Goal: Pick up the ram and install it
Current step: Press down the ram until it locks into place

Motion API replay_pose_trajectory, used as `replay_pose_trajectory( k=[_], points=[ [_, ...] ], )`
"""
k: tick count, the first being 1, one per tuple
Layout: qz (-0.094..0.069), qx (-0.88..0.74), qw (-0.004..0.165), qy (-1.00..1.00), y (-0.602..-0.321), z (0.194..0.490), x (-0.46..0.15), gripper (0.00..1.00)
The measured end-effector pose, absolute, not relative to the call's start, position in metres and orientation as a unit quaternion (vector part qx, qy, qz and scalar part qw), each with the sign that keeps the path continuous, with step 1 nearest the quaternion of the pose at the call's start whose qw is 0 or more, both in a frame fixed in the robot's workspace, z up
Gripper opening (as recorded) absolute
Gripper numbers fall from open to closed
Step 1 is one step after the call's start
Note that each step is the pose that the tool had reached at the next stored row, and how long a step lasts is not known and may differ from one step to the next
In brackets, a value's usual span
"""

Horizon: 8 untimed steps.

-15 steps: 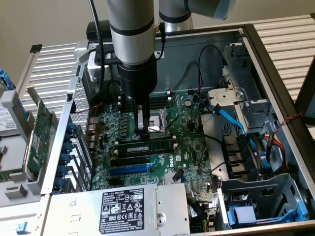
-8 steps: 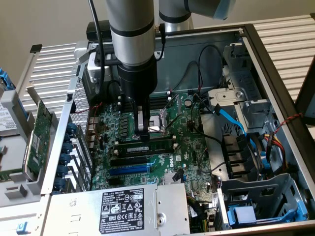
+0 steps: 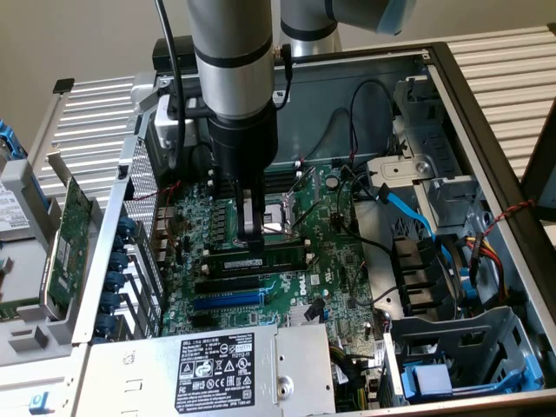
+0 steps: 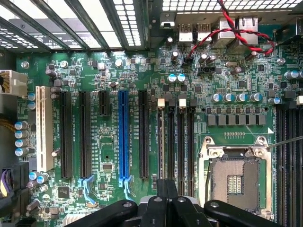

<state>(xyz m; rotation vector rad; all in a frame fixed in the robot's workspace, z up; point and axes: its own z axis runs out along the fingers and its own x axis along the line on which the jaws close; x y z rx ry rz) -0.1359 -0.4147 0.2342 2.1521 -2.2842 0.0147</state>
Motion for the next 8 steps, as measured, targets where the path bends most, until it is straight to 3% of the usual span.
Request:
replay_pose_trajectory(
  k=[8],
  points=[
    [0.005, 0.686, 0.002, -0.728, -0.4147, 0.2314, -0.1359, 0.11]
  ],
)
